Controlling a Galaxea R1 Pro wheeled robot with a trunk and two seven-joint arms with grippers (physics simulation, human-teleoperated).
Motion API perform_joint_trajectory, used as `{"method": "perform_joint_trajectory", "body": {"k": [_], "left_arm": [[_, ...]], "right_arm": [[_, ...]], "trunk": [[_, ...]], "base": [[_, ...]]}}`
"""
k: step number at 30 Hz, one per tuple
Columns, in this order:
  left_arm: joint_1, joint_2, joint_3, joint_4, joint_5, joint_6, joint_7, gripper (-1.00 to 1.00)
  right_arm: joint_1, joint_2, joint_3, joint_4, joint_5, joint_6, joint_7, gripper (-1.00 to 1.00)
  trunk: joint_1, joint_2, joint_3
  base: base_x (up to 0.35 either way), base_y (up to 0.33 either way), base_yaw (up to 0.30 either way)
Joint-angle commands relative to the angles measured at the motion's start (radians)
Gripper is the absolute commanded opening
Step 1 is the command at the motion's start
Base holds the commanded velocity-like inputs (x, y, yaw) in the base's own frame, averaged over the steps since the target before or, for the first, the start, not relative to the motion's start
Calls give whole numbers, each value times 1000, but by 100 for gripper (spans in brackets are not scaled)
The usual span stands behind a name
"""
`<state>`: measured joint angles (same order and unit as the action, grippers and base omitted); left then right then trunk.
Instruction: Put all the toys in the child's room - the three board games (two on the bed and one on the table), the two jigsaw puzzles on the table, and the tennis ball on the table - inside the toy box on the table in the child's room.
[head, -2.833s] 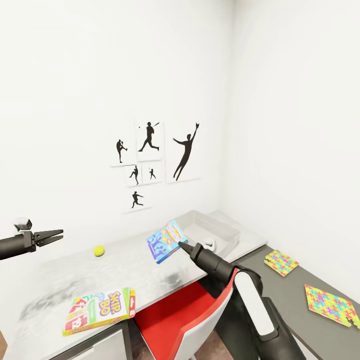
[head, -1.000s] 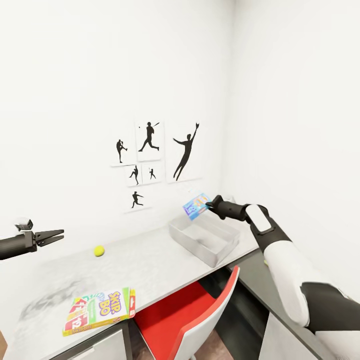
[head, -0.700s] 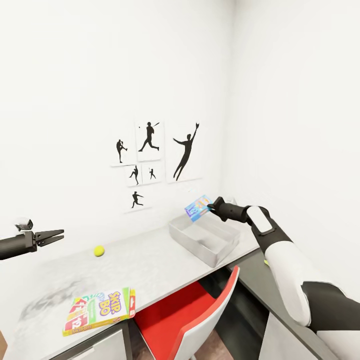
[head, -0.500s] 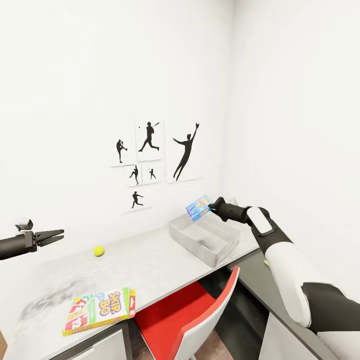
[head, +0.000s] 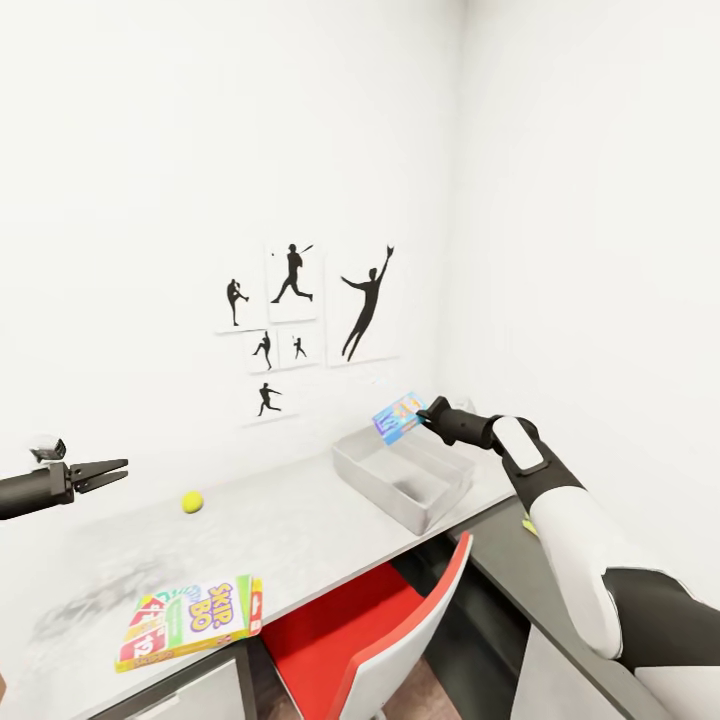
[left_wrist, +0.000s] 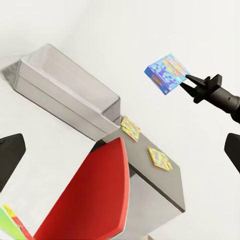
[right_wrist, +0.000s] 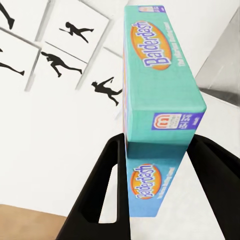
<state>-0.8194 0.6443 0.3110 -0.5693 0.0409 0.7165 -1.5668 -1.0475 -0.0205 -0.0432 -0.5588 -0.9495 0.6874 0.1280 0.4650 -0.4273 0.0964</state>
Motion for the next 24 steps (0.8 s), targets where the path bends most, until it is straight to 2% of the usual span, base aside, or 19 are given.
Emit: {"method": "perform_joint_trajectory", "body": {"k": [1, 24], "left_arm": [[-1, 0, 0, 0, -1, 11, -4, 100], [0, -5, 0, 0, -1, 11, -4, 100]], "right_arm": [[0, 0, -5, 0, 5, 5, 5, -100], [1, 1, -2, 0, 9, 5, 7, -100]], "trunk": [[0, -1, 0], [0, -1, 0]], "base": [[0, -38, 0], [1, -3, 0]]}}
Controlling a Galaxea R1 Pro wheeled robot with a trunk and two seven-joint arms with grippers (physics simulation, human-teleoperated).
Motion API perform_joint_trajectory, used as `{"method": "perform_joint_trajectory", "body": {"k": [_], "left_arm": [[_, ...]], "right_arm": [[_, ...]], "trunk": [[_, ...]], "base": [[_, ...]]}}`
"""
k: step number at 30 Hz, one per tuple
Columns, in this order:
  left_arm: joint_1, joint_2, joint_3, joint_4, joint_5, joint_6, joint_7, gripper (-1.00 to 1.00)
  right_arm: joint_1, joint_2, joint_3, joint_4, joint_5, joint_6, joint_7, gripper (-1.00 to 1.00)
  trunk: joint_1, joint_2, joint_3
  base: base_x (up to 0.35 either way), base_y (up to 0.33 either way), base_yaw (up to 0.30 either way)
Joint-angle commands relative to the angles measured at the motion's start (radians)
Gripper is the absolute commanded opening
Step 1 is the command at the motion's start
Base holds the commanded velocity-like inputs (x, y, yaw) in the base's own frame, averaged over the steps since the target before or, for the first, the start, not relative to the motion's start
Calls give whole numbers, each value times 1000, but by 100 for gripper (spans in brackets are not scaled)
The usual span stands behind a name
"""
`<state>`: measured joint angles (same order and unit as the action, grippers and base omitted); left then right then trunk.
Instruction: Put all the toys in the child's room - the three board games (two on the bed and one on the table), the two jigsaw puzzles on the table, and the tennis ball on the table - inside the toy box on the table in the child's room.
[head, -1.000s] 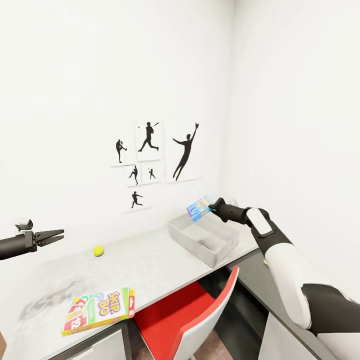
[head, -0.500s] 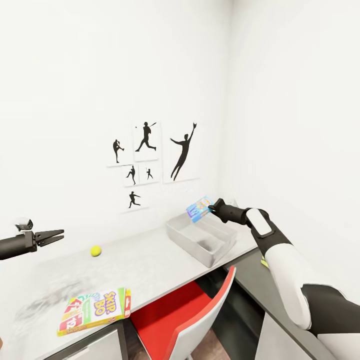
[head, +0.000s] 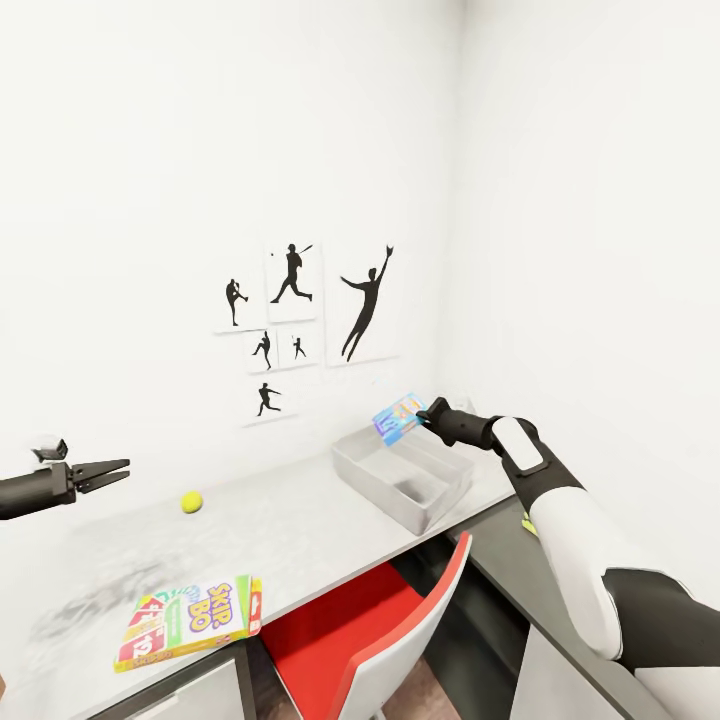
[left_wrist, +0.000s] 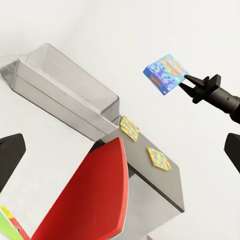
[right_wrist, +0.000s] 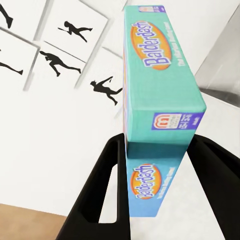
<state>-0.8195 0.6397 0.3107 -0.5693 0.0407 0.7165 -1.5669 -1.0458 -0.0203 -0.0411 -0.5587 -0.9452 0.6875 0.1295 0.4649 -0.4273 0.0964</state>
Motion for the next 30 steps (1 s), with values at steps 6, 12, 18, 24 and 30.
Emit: {"method": "perform_joint_trajectory", "body": {"k": [6, 12, 18, 24, 30], "left_arm": [[0, -2, -1, 0, -1, 11, -4, 100], [-1, -2, 1, 0, -1, 10, -4, 100], [-1, -2, 0, 0, -1, 10, -4, 100], [0, -2, 1, 0, -1, 9, -4, 100], [0, -3, -1, 0, -1, 10, -4, 100]], "right_arm": [[0, 0, -5, 0, 5, 6, 5, -100], [0, 0, -4, 0, 5, 6, 5, -100], [0, 0, -3, 0, 6, 5, 5, -100], [1, 0, -3, 0, 5, 6, 5, -100], [1, 0, -4, 0, 5, 6, 7, -100]], "trunk": [[0, -1, 0], [0, -1, -1], [0, -1, -2], [0, -1, -2], [0, -1, -4]], "base": [[128, -39, 1], [51, -15, 157], [163, -2, 117], [83, 0, 13], [116, -78, 1]]}}
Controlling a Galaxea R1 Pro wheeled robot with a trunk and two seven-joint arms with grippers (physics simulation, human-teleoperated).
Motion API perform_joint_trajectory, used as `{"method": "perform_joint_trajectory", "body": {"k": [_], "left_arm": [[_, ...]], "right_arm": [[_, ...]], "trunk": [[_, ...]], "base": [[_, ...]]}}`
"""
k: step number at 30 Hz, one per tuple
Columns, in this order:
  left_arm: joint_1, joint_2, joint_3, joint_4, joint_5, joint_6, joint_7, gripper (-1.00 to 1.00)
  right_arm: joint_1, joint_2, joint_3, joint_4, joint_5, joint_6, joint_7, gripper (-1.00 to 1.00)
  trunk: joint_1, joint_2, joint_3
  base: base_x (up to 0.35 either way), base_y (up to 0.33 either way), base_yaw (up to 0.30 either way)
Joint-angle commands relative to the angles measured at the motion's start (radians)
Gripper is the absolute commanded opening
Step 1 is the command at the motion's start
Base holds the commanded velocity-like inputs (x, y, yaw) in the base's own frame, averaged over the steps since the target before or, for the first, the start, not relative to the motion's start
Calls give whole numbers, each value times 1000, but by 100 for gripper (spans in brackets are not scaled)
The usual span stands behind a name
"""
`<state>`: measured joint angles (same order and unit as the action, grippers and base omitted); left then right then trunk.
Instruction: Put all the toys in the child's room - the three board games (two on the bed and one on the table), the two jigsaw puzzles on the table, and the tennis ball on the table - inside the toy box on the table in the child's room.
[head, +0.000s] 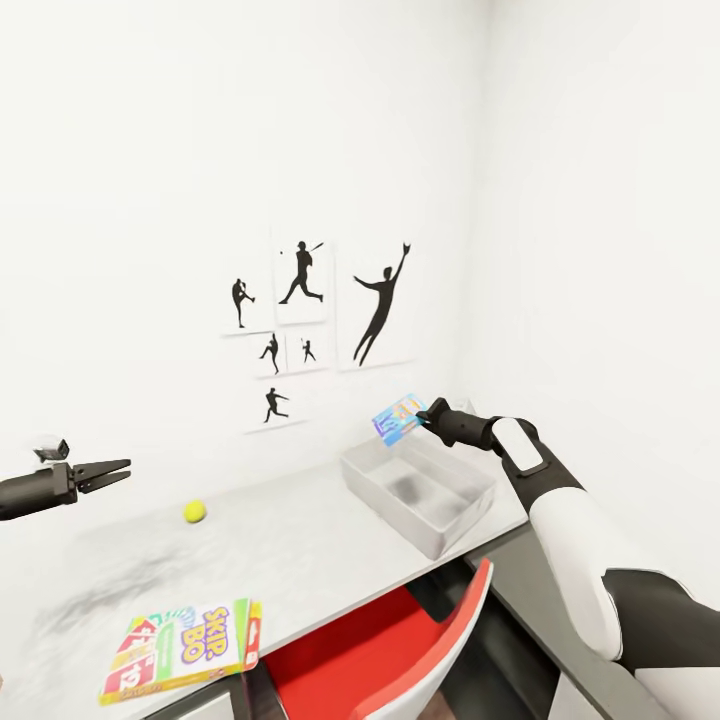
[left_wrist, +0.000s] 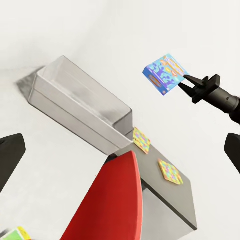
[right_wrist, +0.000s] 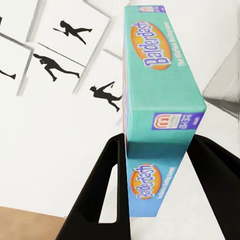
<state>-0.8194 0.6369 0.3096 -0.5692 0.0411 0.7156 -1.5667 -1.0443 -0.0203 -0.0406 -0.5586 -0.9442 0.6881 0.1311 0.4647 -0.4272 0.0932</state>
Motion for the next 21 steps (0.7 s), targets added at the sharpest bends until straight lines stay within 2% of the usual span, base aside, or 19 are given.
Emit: {"method": "perform_joint_trajectory", "body": {"k": [1, 16, 21], "left_arm": [[-1, 0, 0, 0, -1, 10, -4, 100], [-1, -2, -2, -2, 0, 13, -4, 100], [0, -38, -7, -11, -1, 31, -4, 100]], "right_arm": [[0, 0, -5, 0, 4, 5, 5, -100], [0, 0, -3, 0, 4, 4, 5, -100], [1, 0, -4, 0, 4, 4, 5, -100]], "trunk": [[1, -1, -1], [1, -1, -1], [1, -1, -1]], "base": [[135, -115, 0], [47, -57, 0], [3, -3, 0]]}}
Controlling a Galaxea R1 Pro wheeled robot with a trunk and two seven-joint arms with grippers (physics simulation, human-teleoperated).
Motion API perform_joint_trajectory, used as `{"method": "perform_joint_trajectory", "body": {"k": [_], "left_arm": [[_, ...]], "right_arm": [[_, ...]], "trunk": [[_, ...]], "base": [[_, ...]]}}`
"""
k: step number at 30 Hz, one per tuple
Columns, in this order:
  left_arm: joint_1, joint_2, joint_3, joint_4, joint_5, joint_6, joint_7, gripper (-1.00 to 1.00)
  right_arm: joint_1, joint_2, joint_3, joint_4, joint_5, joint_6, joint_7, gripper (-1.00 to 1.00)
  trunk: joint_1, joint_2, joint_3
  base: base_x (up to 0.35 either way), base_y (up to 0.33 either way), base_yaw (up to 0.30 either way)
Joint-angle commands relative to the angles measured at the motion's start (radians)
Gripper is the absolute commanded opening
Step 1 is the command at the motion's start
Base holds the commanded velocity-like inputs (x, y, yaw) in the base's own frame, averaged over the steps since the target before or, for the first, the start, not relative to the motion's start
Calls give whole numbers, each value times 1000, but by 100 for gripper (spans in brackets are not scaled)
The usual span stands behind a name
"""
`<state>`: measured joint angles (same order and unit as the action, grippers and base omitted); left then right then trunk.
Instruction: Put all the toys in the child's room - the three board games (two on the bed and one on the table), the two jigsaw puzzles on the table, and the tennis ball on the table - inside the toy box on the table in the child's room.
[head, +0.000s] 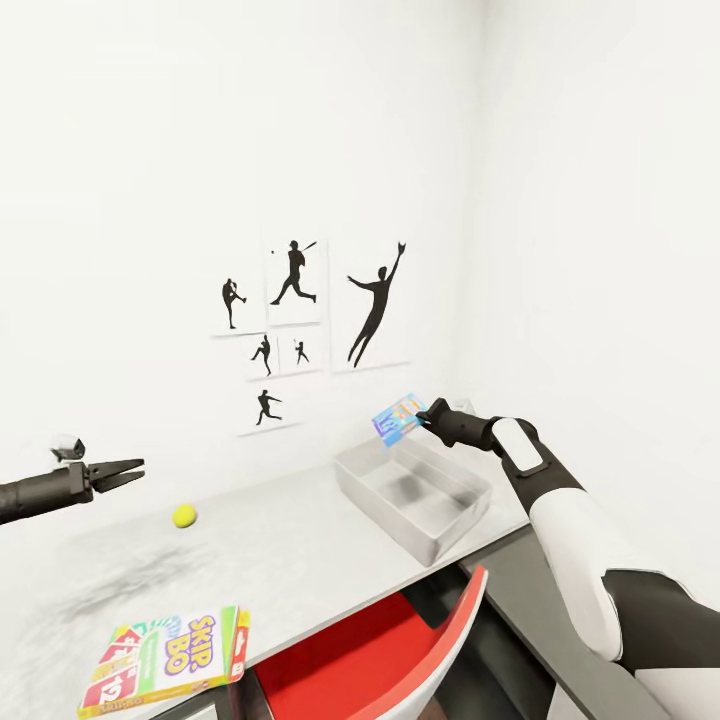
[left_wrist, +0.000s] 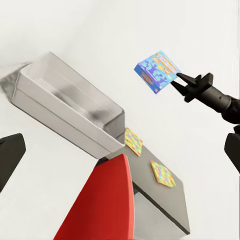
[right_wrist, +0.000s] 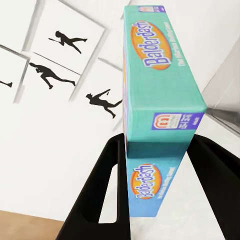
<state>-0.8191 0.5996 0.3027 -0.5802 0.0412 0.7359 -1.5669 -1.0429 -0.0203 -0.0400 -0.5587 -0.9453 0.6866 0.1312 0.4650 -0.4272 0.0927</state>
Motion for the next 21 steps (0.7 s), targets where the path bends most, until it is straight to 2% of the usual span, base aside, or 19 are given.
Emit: {"method": "perform_joint_trajectory", "body": {"k": [1, 2, 5, 6, 8, 9, 11, 12, 15, 21], "left_arm": [[0, -12, -2, -1, -1, 24, -4, 100], [0, -27, -5, -2, -2, 43, -4, 100], [-14, -116, -28, -26, -4, 126, -4, 100], [-16, -133, -31, -38, -5, 143, -4, 100], [-20, -207, -47, -105, -9, 212, -4, 100], [-20, -225, -54, -124, -11, 226, -4, 100], [-22, -286, -85, -180, -22, 261, -4, 100], [-22, -303, -100, -195, -27, 268, -4, 100], [-23, -323, -125, -213, -32, 275, -4, 100], [-23, -326, -137, -220, -34, 274, -4, 100]], "right_arm": [[0, 0, -4, 0, 5, 5, 5, -100], [0, 0, -4, 0, 6, 5, 4, -100], [0, 1, -1, 0, 7, 5, 4, -100], [0, 2, 0, 0, 7, 5, 4, -100], [0, 4, 1, 0, 7, 5, 3, -100], [0, 5, 1, 0, 7, 4, 3, -100], [0, 5, 1, 0, 6, 4, 3, -100], [0, 4, 1, 0, 6, 5, 4, -100], [0, 2, 1, 0, 6, 6, 4, -100], [0, 1, -1, 0, 7, 6, 4, -100]], "trunk": [[0, -1, 0], [0, -1, 0], [0, -1, 0], [0, -1, 0], [0, -1, 0], [0, -1, 0], [0, -1, 0], [0, -1, 0], [0, -1, 0], [0, -1, 0]], "base": [[0, 0, 0], [0, 0, 0], [0, 0, 0], [0, 0, 0], [0, 0, 0], [0, 0, 0], [0, 0, 0], [0, 0, 0], [0, 0, 0], [78, 0, 0]]}}
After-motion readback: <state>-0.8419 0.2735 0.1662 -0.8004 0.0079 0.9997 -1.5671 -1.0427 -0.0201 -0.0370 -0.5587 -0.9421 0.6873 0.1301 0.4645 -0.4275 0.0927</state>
